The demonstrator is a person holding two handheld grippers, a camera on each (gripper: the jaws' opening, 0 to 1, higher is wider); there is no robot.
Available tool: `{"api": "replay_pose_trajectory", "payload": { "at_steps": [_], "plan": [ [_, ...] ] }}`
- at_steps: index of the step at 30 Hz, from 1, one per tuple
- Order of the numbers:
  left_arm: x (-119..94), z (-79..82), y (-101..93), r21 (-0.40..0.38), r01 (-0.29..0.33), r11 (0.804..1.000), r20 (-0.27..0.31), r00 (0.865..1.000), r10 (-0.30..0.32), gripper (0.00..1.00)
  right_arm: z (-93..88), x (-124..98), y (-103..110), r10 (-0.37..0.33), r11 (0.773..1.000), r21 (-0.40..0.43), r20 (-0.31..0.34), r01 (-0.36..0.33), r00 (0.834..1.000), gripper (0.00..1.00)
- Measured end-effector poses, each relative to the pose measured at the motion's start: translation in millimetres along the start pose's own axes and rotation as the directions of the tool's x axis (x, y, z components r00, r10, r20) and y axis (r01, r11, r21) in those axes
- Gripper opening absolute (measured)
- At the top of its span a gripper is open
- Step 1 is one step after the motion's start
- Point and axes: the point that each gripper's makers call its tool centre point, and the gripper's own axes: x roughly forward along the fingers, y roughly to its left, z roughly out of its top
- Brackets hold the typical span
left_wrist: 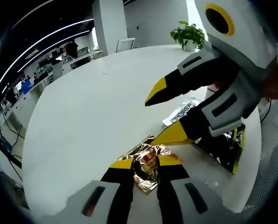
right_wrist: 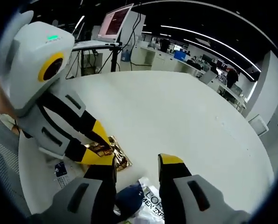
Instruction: Arrange the skincare products in the storage area until every visible bottle or jar stands upright without overlapping.
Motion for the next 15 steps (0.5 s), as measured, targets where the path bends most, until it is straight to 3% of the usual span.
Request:
{"api": "replay_pose_trajectory", "payload": {
  "at_steps": [4, 15],
  "plan": [
    [-1.1, 1.1, 1.2, -0.02, -0.005, 1.0, 0.005, 1.0, 0.005, 0.3, 1.8, -6.9, -2.6, -0.009, 1.0, -0.001, 0.006, 0.009, 1.0, 0.36],
    [-8.5, 6.6, 7.2, -0.013, -0.026, 1.0, 0.014, 1.0, 0.027, 0.32, 17.9, -36.2, -9.3, -0.041, 0.999, -0.01, 0.062, 0.041, 0.997, 0.4]
  ]
}}
